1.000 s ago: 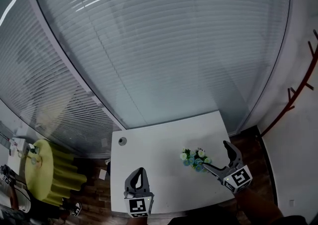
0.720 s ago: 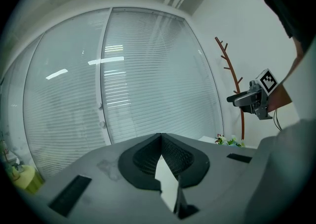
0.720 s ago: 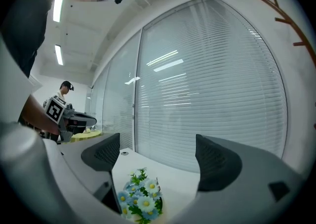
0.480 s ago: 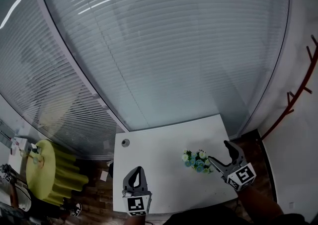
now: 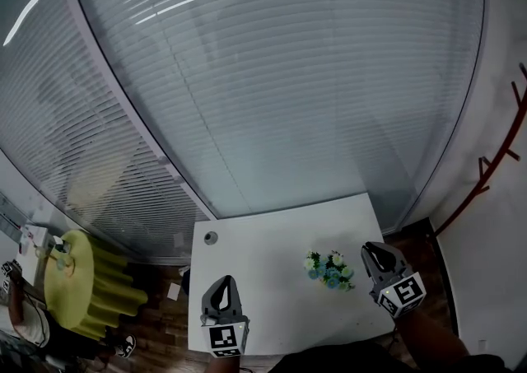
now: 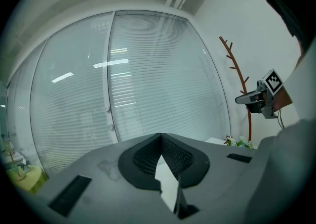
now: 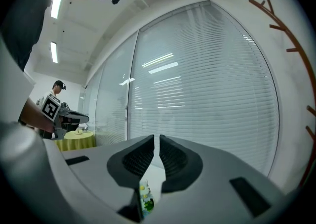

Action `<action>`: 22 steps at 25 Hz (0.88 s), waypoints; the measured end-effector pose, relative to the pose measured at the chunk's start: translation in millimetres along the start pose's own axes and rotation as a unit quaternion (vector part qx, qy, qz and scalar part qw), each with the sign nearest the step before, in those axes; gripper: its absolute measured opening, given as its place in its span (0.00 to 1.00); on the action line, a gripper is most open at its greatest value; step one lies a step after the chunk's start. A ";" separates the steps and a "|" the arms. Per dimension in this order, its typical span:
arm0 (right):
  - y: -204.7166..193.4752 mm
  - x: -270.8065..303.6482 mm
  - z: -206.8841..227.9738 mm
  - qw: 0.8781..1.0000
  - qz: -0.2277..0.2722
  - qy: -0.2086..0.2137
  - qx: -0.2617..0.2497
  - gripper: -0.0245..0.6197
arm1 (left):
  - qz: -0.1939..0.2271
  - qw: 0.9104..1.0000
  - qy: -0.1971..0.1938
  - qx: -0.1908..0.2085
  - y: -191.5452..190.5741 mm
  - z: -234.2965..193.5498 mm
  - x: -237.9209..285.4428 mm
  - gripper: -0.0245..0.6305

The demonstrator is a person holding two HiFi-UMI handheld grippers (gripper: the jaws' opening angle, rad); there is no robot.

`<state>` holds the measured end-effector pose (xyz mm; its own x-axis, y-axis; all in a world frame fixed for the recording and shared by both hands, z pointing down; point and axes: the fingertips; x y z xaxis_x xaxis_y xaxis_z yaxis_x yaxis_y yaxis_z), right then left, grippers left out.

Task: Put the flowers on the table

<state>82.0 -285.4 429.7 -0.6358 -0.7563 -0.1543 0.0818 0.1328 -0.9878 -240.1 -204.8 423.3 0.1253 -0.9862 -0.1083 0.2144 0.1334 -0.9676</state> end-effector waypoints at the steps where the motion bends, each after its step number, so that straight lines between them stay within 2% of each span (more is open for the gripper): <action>1: -0.5 0.9 1.6 1.000 -0.001 -0.002 -0.002 0.10 | 0.000 1.000 0.003 -0.001 -0.2 -1.3 0.2 0.04; 3: 1.1 2.2 2.5 1.000 -0.006 -0.001 -0.008 0.06 | -0.002 1.000 0.007 -0.002 -0.8 -3.1 -0.1 0.04; 22: 0.2 -2.8 4.6 1.000 -0.002 -0.009 -0.008 0.06 | 0.000 1.000 0.007 -0.002 -2.1 -2.2 -3.5 0.04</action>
<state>87.3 -286.2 429.8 -0.6220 -0.7683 -0.1510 0.0663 0.1405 -0.9879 -243.1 -201.8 425.2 0.1123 -0.9875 -0.1106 0.2096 0.1324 -0.9688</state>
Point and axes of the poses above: the fingertips, and each gripper's own axes: x forward along the fingers, z to its right, y out of its top, and after that the axes turned 13 degrees about z, right-handed
